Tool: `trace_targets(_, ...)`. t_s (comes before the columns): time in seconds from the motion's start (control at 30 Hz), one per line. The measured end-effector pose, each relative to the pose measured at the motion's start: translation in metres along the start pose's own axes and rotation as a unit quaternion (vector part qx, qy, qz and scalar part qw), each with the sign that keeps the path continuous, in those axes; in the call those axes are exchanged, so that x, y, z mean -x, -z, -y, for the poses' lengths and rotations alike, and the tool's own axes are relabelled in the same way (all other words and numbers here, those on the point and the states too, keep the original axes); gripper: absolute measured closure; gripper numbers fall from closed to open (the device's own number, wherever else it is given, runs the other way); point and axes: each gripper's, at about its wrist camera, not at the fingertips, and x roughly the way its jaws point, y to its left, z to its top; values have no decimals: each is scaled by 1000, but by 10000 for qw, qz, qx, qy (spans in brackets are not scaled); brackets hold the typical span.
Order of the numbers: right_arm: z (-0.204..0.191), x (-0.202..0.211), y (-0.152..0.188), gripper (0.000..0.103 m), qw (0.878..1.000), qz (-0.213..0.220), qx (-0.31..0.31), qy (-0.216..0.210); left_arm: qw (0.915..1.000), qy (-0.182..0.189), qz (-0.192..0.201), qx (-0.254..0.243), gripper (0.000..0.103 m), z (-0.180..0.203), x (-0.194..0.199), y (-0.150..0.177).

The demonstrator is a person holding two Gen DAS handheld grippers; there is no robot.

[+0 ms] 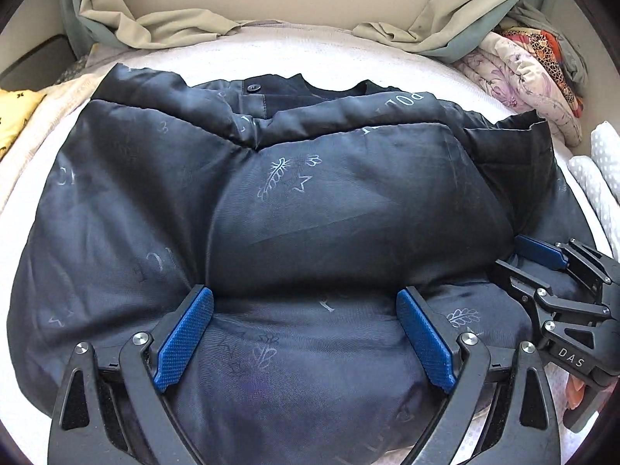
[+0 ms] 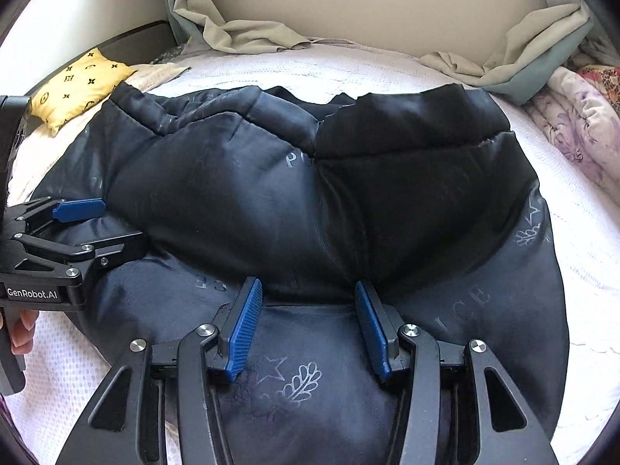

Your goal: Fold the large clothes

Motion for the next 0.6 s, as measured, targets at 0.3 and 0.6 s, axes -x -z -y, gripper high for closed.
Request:
trace_targets(0.3, 5, 21, -19, 54, 9995, -67, -161, -265, 9999, 74, -29, 66, 5, -3, 1, -3)
trace_targets(0.6, 48, 51, -36, 54, 9961, 484, -619, 402, 9999, 85, -42, 69, 5, -3, 1, -5)
